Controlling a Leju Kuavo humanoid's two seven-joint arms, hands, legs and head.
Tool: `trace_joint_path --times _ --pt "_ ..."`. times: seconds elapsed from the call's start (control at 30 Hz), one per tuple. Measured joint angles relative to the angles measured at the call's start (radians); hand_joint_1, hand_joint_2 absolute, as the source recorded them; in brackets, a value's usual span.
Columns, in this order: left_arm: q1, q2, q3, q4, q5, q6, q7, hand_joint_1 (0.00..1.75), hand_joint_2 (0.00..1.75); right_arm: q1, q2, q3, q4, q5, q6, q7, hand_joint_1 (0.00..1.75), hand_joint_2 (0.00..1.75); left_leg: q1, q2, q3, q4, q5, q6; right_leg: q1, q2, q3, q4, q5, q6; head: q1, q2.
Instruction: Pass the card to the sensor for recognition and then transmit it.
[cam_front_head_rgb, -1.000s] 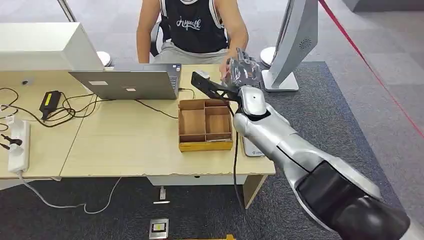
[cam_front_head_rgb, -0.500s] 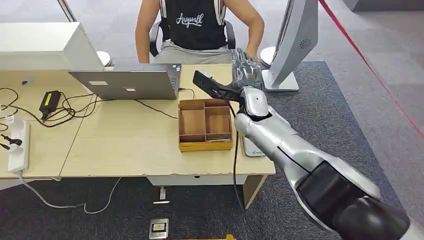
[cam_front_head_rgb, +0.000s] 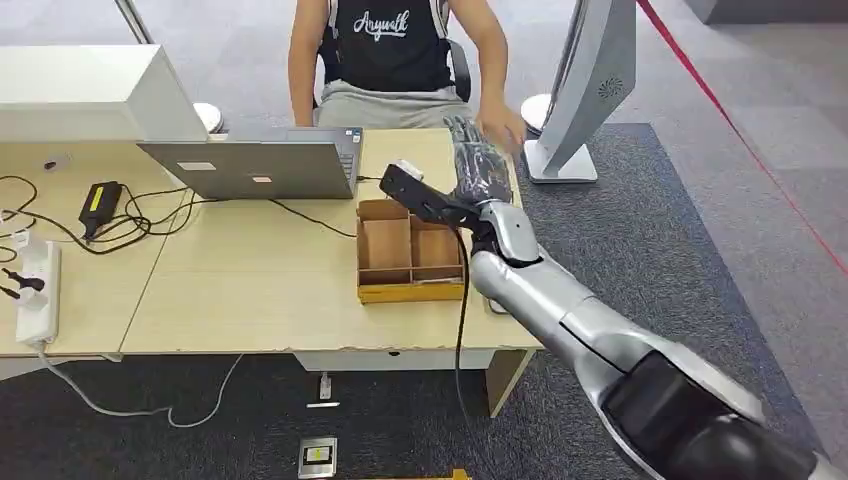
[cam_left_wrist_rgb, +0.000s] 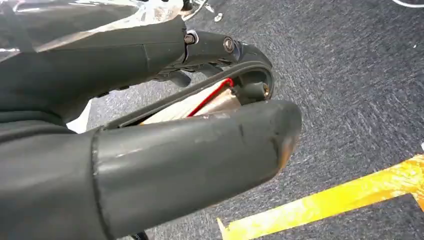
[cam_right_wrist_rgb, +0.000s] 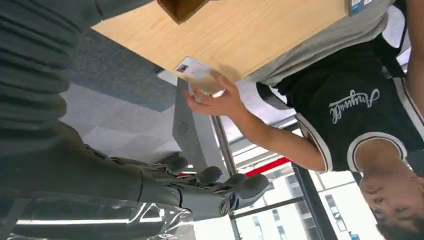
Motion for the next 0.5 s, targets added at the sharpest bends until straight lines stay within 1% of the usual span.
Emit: trace_joint_path --times 0.07,0.23,0.5 --pt "0.003 0.000 0.001 0.000 0.006 0.000 0.000 0.00 0.00 0.032 -0.010 0.002 -0.034 -0.004 -0.003 -0.012 0.00 1.75 0.000 0.000 0.000 0.000 0.000 0.000 0.000 0.000 0.000 0.000 0.000 0.000 0.000 0.000" --pt "0.010 0.002 0.002 0.000 0.012 0.003 0.000 0.00 0.00 0.096 -0.034 0.004 -0.105 -0.001 -0.009 -0.013 0.00 1.75 0.000 0.000 0.000 0.000 0.000 0.000 0.000 0.000 0.000 0.000 0.000 0.000 0.000 0.000" --pt "0.022 0.005 0.003 0.000 0.029 0.006 0.000 0.00 0.00 0.191 -0.059 0.015 -0.207 0.009 0.012 -0.025 0.00 1.75 0.000 0.000 0.000 0.000 0.000 0.000 0.000 0.000 0.000 0.000 0.000 0.000 0.000 0.000"
